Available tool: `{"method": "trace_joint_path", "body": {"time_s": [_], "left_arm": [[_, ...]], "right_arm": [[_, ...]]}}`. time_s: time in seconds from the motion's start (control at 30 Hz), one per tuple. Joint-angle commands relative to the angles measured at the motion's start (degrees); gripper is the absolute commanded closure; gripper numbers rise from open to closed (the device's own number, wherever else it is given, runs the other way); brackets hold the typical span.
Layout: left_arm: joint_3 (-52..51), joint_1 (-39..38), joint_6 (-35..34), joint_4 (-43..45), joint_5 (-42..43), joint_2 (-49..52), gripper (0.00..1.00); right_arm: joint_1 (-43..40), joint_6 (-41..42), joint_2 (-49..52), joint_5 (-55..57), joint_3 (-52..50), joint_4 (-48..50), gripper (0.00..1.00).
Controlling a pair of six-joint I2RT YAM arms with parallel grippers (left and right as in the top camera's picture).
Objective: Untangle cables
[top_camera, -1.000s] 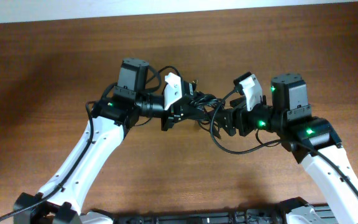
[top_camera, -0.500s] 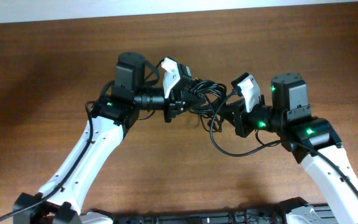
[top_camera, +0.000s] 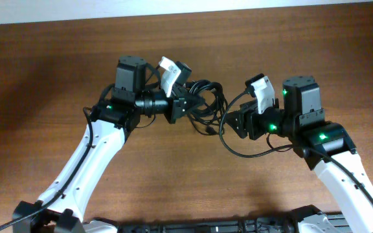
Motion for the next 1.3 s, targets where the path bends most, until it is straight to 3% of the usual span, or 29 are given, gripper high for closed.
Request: {"method": "trace_joint_path", "body": {"time_s": [0.0, 0.1, 0.17, 0.2, 0.23, 0.33, 0.43, 0.63, 0.83, 1.17, 1.2, 1.23, 1.27], "left_arm": [[0.8, -1.1, 2.8, 0.2, 7.4, -0.6, 1.0], [0.8, -3.9, 2.8, 0.0, 8.6, -0.6, 1.0], [0.8, -6.3, 2.8, -1.1, 8.7, -0.6, 1.0], [0.8, -7.1, 2.8, -1.1, 8.4, -0.6, 1.0], [0.8, -7.3, 2.8, -1.0, 7.4, -0.6, 1.0], [0.8, -7.0, 0.6, -1.0, 0.1, -0.6, 1.0], [0.8, -5.1, -11.9, -1.0, -10.1, -0.6, 1.0], [0.8, 1.1, -31.5, -1.0, -17.9, -0.6, 1.0], [0.8, 3.1, -36.8, -0.9, -19.2, -0.6, 1.0], [0.8, 3.7, -37.0, -1.0, -26.7, -0.6, 1.0], [0.8, 3.7, -37.0, -1.0, -26.7, -0.6, 1.0], [0.8, 3.7, -37.0, -1.0, -26.7, -0.6, 1.0], [0.8, 3.7, -36.9, -1.0, -26.6, -0.6, 1.0]], "right_arm": [[0.0, -0.1, -0.4, -2.3, 1.0, 1.4, 0.33], [0.0, -0.1, -0.4, -2.3, 1.0, 1.4, 0.35], [0.0, -0.1, -0.4, -2.3, 1.0, 1.4, 0.6], [0.0, -0.1, -0.4, -2.3, 1.0, 1.4, 0.85], [0.0, -0.1, -0.4, -2.3, 1.0, 1.4, 0.96], [0.0, -0.1, -0.4, -2.3, 1.0, 0.8, 0.96], [0.0, -0.1, -0.4, -2.3, 1.0, 0.7, 0.96], [0.0, -2.1, -0.4, -2.7, 1.0, -0.8, 0.96], [0.0, -4.1, -0.4, -5.2, 1.0, -0.8, 0.96], [-0.1, -4.2, -0.4, -5.1, 1.0, -0.7, 0.96], [-0.1, -4.1, -0.4, -5.1, 1.0, -0.4, 0.93], [-0.1, -4.1, -0.4, -5.0, 1.0, -0.3, 0.74], [-0.1, -4.1, -0.4, -4.9, 1.0, -0.2, 0.67]]}}
